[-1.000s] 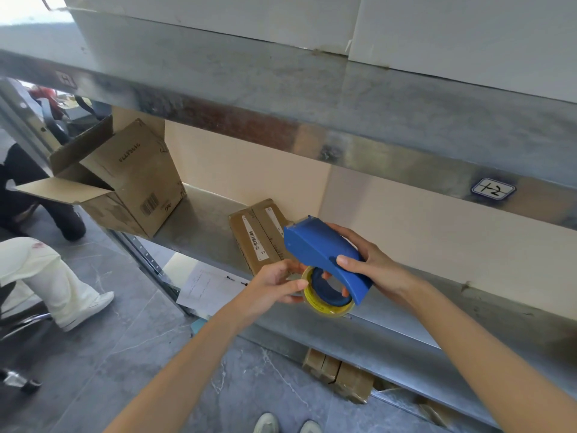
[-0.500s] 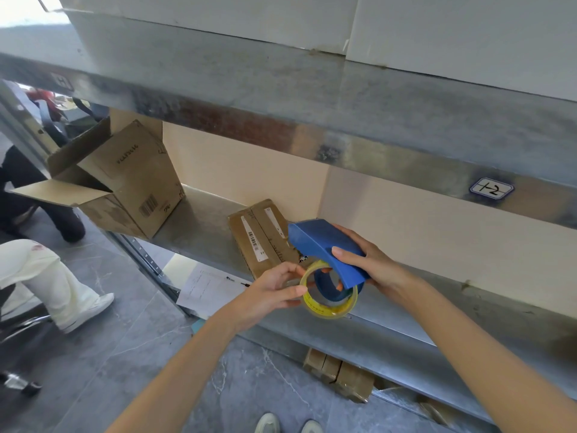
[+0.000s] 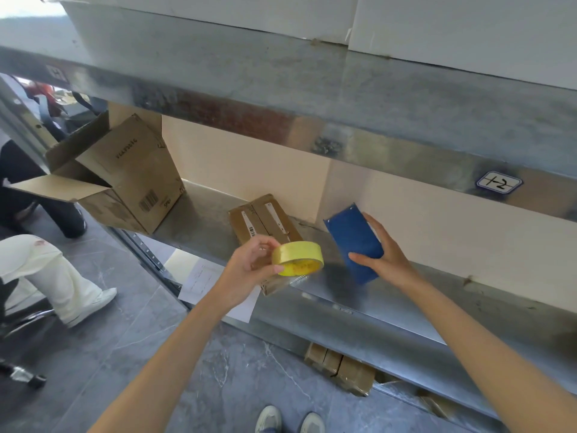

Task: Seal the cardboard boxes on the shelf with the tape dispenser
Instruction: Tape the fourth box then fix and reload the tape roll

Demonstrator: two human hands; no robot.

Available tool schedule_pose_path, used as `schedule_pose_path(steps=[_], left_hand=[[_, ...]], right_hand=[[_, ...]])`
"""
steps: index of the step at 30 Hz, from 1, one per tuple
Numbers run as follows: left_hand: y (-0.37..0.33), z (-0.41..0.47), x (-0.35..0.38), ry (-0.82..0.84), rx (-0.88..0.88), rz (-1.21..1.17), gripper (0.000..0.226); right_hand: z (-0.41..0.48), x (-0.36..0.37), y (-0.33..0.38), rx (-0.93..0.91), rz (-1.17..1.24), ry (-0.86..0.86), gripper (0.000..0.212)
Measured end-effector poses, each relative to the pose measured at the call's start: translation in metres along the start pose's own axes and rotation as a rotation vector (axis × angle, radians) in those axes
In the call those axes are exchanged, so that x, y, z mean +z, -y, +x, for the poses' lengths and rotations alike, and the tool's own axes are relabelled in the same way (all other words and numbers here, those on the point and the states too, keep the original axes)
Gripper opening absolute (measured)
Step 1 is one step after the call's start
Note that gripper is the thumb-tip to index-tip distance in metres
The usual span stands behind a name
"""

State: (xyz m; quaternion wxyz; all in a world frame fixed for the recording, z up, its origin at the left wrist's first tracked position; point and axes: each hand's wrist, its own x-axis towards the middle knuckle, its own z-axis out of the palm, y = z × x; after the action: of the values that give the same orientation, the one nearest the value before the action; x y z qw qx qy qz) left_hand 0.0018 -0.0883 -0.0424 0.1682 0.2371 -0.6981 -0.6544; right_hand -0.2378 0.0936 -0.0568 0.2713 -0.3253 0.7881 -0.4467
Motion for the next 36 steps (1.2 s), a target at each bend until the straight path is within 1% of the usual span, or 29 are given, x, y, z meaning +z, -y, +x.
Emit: schedule_pose_path(steps=[4,5,7,10,16,21,30,34,36], left_hand=[[-0.008,0.004,-0.003,-0.064,0.060,0.028,0.037],[-0.010,0.004,-0.003,-0.074,0.072,0.016,0.037],[-0.014,0.004,-0.002,-0.080,0.094,0.007,0.039],[-0.019,0.003,-0.002,-0.067,0.122,0.017,0.040],[-0.030,0.001,0.001,-0.043,0.180,0.040,0.041],[-0.038,0.001,0.005,-0.029,0.217,-0.008,0.042],[-0.045,-0.002,0.002,-0.015,0.225,-0.211,0.041],[-0.044,-0.002,0.002,0.033,0.214,-0.275,0.041],[-0.042,-0.002,0.002,0.061,0.194,-0.337,0.039]], right_hand=[[0.007,0.006,-0.026,-0.046,-0.531,0.144,0.087],[0.008,0.008,-0.031,-0.066,-0.629,0.182,0.087],[0.007,0.013,-0.038,-0.100,-0.718,0.226,0.090],[0.010,0.015,-0.047,-0.144,-0.733,0.204,0.093],[0.014,0.015,-0.055,-0.208,-0.743,0.161,0.077],[0.013,0.013,-0.050,-0.258,-0.758,0.145,0.073],[0.008,0.002,-0.057,-0.205,-0.668,0.135,0.074],[0.009,-0.005,-0.059,-0.133,-0.591,0.173,0.069],[0.007,-0.008,-0.055,-0.136,-0.605,0.139,0.064]])
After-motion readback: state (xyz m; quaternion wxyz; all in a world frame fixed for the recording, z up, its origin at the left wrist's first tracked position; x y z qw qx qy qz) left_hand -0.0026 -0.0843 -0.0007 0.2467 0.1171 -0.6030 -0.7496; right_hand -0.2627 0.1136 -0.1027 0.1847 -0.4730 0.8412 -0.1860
